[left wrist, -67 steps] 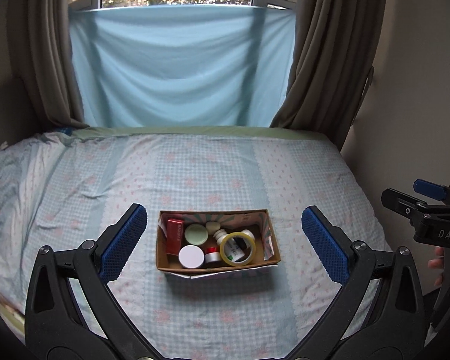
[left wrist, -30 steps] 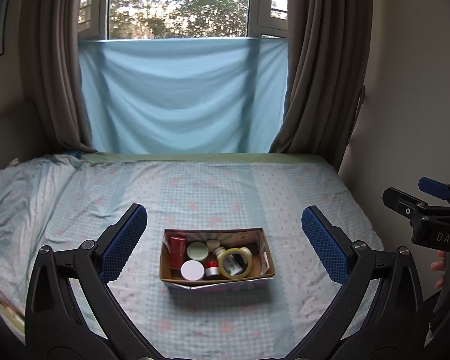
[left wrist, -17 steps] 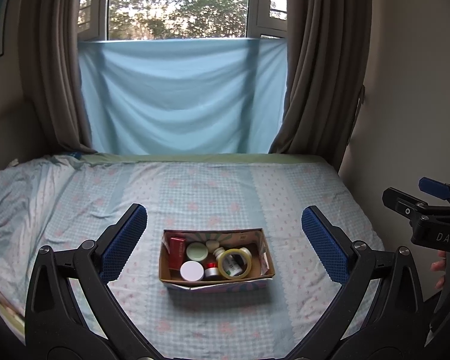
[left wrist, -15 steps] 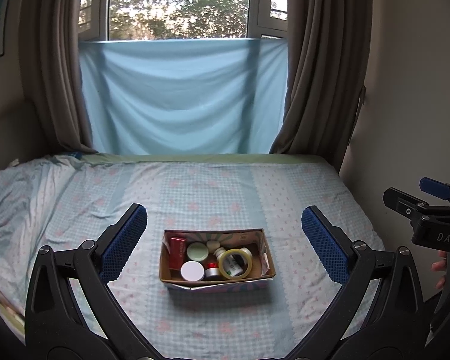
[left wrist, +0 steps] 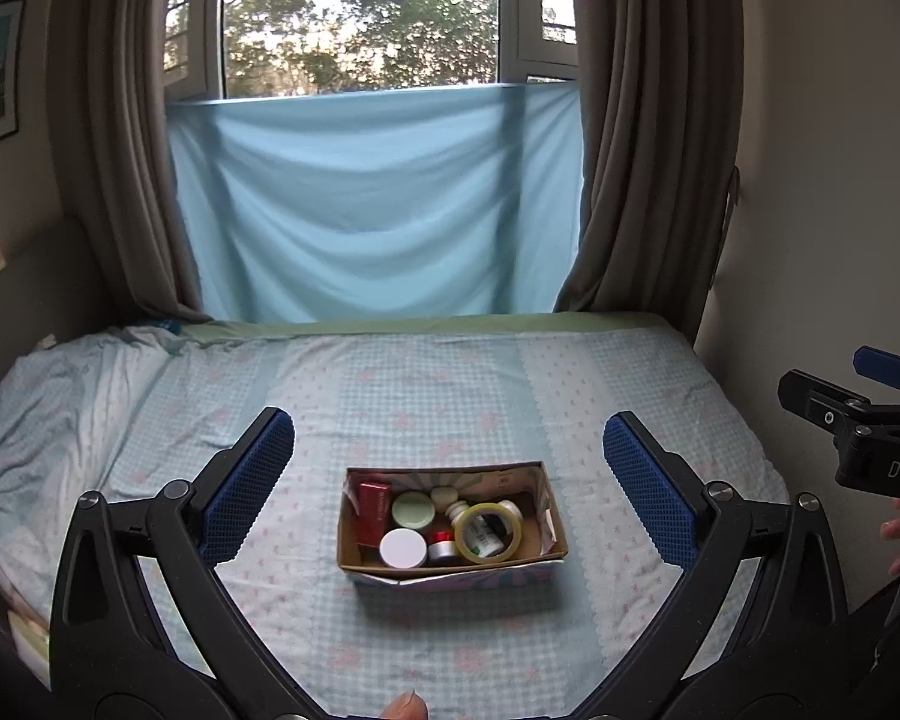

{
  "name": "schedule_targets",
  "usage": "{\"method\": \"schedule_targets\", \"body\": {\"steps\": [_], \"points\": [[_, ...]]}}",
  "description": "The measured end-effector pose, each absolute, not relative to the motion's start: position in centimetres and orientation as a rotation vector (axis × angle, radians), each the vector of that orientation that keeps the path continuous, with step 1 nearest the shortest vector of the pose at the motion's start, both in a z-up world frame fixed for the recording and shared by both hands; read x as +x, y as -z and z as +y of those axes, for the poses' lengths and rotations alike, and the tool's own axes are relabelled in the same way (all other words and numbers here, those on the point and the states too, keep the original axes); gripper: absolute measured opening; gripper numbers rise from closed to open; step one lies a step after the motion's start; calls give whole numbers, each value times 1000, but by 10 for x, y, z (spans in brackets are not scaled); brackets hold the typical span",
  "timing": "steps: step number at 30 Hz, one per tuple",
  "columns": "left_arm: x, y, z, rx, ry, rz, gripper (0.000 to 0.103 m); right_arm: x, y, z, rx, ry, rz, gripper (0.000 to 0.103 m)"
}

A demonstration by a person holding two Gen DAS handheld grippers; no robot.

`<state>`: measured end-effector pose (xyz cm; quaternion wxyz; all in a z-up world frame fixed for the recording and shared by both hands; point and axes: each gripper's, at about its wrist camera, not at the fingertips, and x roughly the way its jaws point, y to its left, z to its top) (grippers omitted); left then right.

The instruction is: Organize rigid objects

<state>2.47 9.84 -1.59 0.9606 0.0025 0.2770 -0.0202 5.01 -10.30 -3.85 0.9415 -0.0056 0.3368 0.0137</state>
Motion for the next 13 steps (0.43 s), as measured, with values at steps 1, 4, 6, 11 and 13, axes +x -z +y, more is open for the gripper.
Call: {"method": "schedule_targets", "body": {"steps": [1, 4, 6, 11, 13], "points": [[24, 16, 98, 0, 47, 559, 103, 50, 38, -103, -12, -26, 687, 103], [21, 15, 99, -17, 73, 549, 103, 49, 38, -103, -12, -26, 687, 103], [20, 15, 99, -27, 77, 552, 103, 48, 38, -103, -12, -26, 686, 103], [18, 16, 104, -66, 92, 551, 103, 48, 38, -103, -11, -25, 687, 103], [16, 15, 105, -70, 85, 540, 103, 48, 38, -103, -11, -25, 687, 103]]}}
